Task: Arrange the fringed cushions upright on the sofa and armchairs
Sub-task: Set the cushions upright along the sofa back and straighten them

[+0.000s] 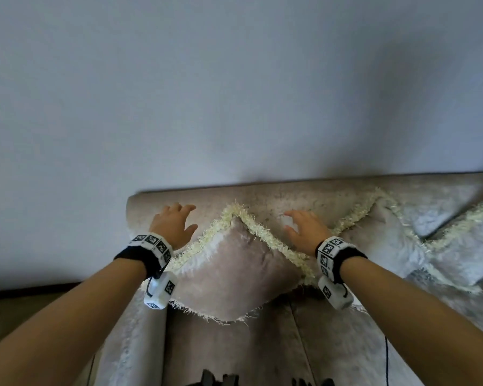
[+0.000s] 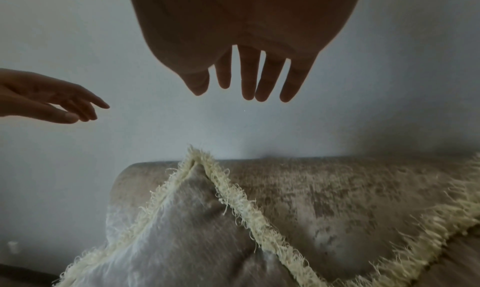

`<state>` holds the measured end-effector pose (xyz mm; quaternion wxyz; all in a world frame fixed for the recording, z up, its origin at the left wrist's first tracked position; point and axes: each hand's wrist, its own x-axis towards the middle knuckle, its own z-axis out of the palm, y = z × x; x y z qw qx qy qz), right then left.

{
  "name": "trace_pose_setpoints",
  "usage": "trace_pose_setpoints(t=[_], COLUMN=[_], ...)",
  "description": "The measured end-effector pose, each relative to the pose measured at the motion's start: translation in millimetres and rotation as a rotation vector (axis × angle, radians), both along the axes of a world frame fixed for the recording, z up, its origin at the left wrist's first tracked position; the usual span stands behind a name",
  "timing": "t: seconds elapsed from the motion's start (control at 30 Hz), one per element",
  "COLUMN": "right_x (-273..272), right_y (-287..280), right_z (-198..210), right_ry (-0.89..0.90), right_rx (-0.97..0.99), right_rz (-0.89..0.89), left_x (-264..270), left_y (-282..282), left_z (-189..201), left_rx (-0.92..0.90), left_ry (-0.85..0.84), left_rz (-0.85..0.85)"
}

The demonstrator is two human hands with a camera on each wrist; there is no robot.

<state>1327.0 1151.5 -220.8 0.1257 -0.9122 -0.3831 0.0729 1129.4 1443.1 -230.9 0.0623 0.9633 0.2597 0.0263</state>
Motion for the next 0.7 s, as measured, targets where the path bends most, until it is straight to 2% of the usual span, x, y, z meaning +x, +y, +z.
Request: trace_pose_setpoints(t=[0.17, 0.37, 0.53, 0.7], right_x=[-1, 3, -16, -78], right_y=[2, 15, 40, 78], right_z=[27, 62, 71, 62], right_ry=[-0.055, -0.127, -0.097, -0.06], right_rx=[0.038, 0.064, 0.125, 0.137], right_rz=[0.039, 0.212, 0.394, 0.651], left_x=[-8, -42, -107, -215], left_y=[-7, -23, -62, -113], left_z=[30, 57, 63, 62], left_rx=[0.031, 0.097, 0.105, 0.121], left_ry=[-0.027, -0.093, -0.11, -0.05], left_rz=[0.016, 0.15, 0.349, 0.631])
